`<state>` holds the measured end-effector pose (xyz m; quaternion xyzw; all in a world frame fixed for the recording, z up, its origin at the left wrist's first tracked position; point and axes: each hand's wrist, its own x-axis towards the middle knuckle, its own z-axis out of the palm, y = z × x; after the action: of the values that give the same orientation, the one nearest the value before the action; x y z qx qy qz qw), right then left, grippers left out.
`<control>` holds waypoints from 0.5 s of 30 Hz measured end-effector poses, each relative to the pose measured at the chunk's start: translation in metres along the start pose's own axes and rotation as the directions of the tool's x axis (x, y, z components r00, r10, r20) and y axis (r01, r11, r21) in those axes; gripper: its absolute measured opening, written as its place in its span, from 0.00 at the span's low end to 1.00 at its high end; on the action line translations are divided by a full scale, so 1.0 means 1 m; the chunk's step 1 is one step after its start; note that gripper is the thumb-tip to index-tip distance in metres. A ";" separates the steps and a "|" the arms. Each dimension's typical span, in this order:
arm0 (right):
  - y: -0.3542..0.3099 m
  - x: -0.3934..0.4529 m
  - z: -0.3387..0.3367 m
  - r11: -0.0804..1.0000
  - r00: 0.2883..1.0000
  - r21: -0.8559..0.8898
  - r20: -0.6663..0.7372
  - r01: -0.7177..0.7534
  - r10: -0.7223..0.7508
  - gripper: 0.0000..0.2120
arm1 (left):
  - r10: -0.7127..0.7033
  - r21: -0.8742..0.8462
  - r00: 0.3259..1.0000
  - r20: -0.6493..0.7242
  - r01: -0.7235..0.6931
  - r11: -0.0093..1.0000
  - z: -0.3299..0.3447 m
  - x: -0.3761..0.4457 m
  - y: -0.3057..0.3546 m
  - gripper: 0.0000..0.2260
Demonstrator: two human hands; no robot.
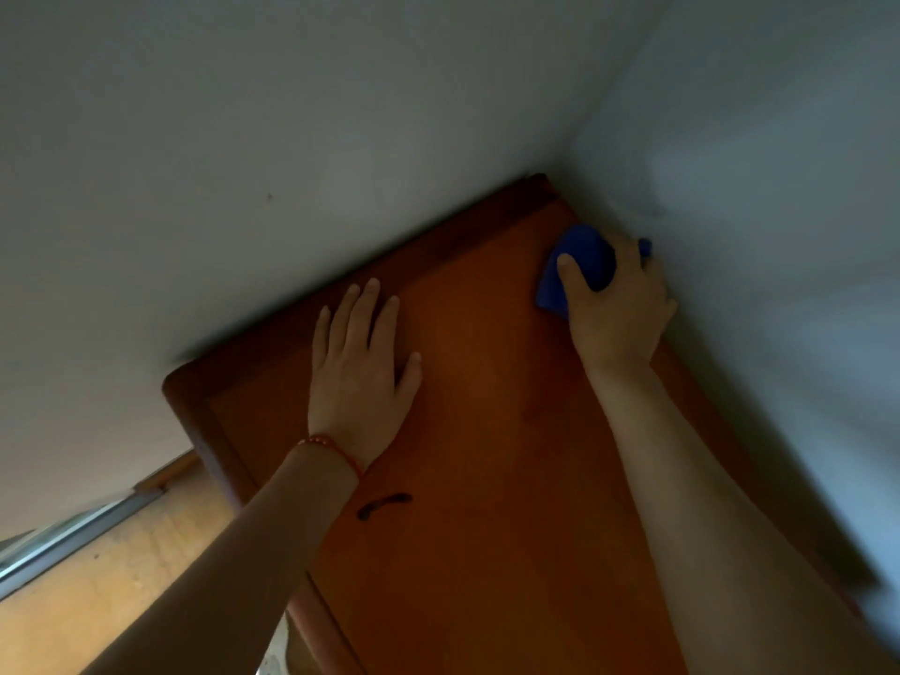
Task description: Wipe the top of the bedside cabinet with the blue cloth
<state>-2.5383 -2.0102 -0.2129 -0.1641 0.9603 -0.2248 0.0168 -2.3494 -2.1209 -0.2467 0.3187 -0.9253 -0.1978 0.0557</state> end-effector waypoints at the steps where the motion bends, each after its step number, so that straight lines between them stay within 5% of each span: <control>1: -0.003 -0.004 -0.006 0.999 0.999 0.014 0.004 0.031 -0.032 0.22 | 0.014 -0.025 1.000 0.021 -0.014 1.000 -0.007 -0.001 -0.002 0.26; 15: -0.058 -0.112 -0.133 0.948 0.970 -0.215 0.117 0.235 -0.214 0.23 | 0.209 0.082 0.974 0.093 -0.216 0.973 -0.153 -0.076 -0.019 0.24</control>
<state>-2.4292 -1.9659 -0.0725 -0.2834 0.9530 -0.1062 0.0168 -2.2432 -2.1384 -0.1129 0.2114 -0.9637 -0.1611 0.0232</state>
